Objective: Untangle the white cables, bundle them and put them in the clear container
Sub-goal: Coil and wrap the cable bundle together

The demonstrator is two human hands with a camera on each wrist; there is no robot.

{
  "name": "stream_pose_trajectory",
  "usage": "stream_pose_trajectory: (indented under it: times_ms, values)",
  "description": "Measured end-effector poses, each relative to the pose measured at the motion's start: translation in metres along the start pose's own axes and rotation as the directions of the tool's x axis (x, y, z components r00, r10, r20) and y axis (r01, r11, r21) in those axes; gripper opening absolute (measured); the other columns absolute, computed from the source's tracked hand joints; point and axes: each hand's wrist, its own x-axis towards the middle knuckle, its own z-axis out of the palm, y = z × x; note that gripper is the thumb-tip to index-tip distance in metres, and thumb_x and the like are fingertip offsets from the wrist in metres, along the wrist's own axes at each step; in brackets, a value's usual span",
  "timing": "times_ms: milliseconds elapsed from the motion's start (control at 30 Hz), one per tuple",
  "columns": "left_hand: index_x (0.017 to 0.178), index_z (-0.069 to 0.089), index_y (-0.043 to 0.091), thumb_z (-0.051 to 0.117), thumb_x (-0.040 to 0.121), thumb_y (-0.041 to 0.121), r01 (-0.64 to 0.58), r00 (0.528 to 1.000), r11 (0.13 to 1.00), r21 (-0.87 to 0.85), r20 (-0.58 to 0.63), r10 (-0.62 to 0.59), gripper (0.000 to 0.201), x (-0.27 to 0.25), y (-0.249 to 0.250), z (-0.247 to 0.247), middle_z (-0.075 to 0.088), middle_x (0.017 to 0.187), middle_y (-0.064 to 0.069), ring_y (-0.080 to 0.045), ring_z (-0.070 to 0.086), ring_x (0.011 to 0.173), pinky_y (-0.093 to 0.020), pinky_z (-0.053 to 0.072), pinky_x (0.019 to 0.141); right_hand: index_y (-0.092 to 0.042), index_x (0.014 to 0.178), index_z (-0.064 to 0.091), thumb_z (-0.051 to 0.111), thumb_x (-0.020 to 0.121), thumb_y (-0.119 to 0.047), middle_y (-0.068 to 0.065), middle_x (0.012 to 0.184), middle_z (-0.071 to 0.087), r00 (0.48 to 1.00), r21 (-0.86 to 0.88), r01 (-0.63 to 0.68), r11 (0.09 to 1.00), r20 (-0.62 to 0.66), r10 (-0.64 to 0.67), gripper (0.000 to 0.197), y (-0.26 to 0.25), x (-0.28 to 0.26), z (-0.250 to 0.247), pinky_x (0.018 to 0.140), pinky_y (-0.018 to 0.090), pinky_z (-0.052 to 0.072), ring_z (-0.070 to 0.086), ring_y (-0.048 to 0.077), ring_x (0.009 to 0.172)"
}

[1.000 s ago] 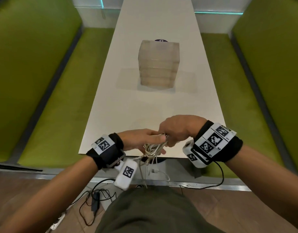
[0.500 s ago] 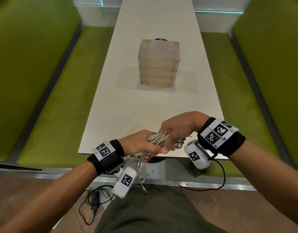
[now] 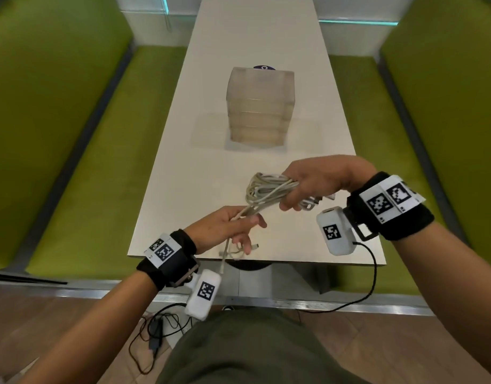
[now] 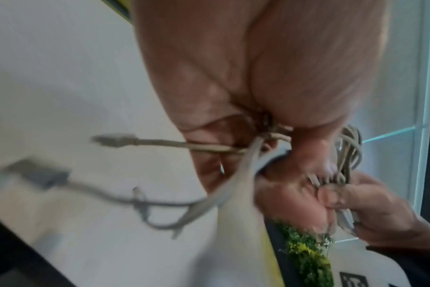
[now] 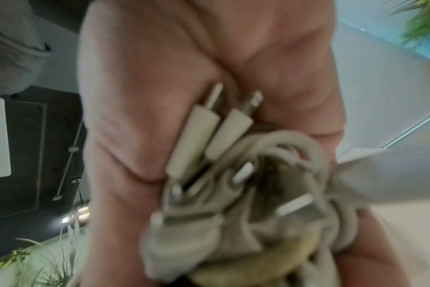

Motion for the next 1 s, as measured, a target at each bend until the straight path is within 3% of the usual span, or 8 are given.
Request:
stream_pose_trajectory:
  times_ms: [133,233,367,467,567,633,833,1000]
  values:
    - [0.080,0.058,0.010,0.049,0.091,0.041,-0.107,0.982,0.978,-0.178,-0.173,0.076,0.034,0.003,-0.002,0.002,0.027,0.053,0.008,-0.010,0.023,0.046,-0.024,0.030,0.050,-0.012,0.067,0.061,0.068,0.085,-0.023,-0.007,0.051,0.059,0.992,0.057,-0.001,0.998,-0.122,0.008,0.021,0.001,-0.005,-0.005,0.043,0.017,0.037,0.049,0.008,0.044]
    - [0.080,0.054,0.008,0.042,0.094,0.045,-0.183,0.947,0.947,-0.263,-0.307,0.097,0.041,0.005,0.006,-0.004,0.025,0.053,0.011,-0.007,0.019,0.047,-0.022,0.020,0.048,-0.006,0.071,0.064,0.067,0.086,-0.021,-0.006,0.053,0.060,0.975,0.189,0.029,0.982,-0.224,0.014,0.021,-0.001,-0.001,0.009,0.040,0.015,0.036,0.049,0.007,0.044]
    - [0.086,0.056,0.008,0.037,0.091,0.052,-0.233,0.889,0.915,-0.328,-0.454,0.063,0.048,0.010,0.019,-0.008,0.021,0.056,0.009,-0.008,0.017,0.049,-0.024,0.018,0.049,-0.006,0.074,0.065,0.067,0.085,-0.025,0.007,0.066,0.067,0.929,0.340,0.078,0.937,-0.367,0.056,0.022,0.000,0.017,0.041,0.052,0.031,0.045,0.056,0.015,0.053]
    - [0.098,0.055,0.006,0.032,0.097,0.049,-0.254,0.874,0.888,-0.383,-0.484,0.041,0.049,0.017,0.020,-0.006,0.031,0.059,0.006,-0.009,0.027,0.053,-0.023,0.026,0.052,-0.014,0.070,0.064,0.068,0.082,-0.032,0.009,0.067,0.068,0.892,0.412,0.113,0.904,-0.443,0.091,0.022,-0.001,0.031,0.059,0.057,0.043,0.050,0.058,0.019,0.055]
    - [0.123,0.053,-0.002,0.031,0.096,0.050,-0.250,0.878,0.850,-0.464,-0.479,-0.003,0.063,0.021,0.020,-0.001,0.068,0.097,-0.010,-0.026,0.065,0.090,-0.031,0.053,0.076,-0.027,0.073,0.060,0.071,0.080,-0.043,-0.007,0.064,0.062,0.877,0.374,0.121,0.920,-0.474,0.077,0.021,-0.008,0.037,0.071,0.055,0.022,0.042,0.054,0.005,0.054]
    - [0.129,0.053,0.002,0.030,0.097,0.049,-0.240,0.872,0.822,-0.516,-0.488,-0.051,0.062,0.021,0.022,0.003,0.066,0.119,-0.017,-0.028,0.065,0.108,-0.034,0.055,0.085,-0.025,0.077,0.059,0.073,0.074,-0.051,-0.009,0.064,0.061,0.862,0.332,0.073,0.941,-0.496,0.108,0.030,-0.011,0.041,0.075,0.052,0.019,0.039,0.055,0.005,0.056]
    - [0.137,0.044,0.008,0.038,0.098,0.047,-0.273,0.816,0.706,-0.653,-0.546,-0.190,0.055,0.026,0.025,0.005,0.058,0.130,-0.018,-0.028,0.064,0.105,-0.033,0.057,0.070,-0.018,0.090,0.062,0.078,0.064,-0.057,0.001,0.080,0.069,0.838,0.305,0.037,0.952,-0.528,0.137,0.050,-0.015,0.053,0.080,0.070,0.034,0.051,0.064,0.019,0.077]
    - [0.143,0.037,0.021,0.036,0.096,0.050,-0.295,0.833,0.676,-0.676,-0.528,-0.164,0.056,0.028,0.024,0.005,0.054,0.137,-0.010,-0.023,0.060,0.115,-0.033,0.056,0.081,-0.025,0.064,0.050,0.081,0.066,-0.047,0.006,0.077,0.057,0.841,0.325,0.025,0.945,-0.519,0.156,0.038,-0.016,0.054,0.073,0.058,0.030,0.042,0.055,0.020,0.066]
